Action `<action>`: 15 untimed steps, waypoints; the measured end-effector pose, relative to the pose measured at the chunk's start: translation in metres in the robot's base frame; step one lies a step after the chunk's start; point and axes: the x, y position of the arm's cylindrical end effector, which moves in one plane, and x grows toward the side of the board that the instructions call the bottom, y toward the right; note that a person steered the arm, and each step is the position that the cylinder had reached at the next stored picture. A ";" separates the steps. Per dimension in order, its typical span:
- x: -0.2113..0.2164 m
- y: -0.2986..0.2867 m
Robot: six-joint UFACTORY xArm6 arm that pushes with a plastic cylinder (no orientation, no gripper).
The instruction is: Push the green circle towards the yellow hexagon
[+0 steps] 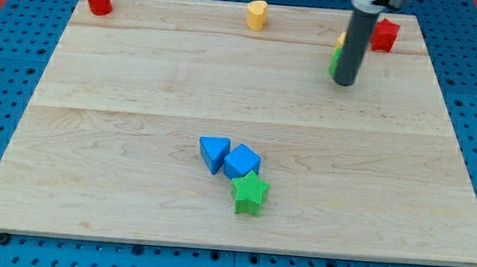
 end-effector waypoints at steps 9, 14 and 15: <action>-0.097 0.015; -0.044 -0.041; -0.008 -0.039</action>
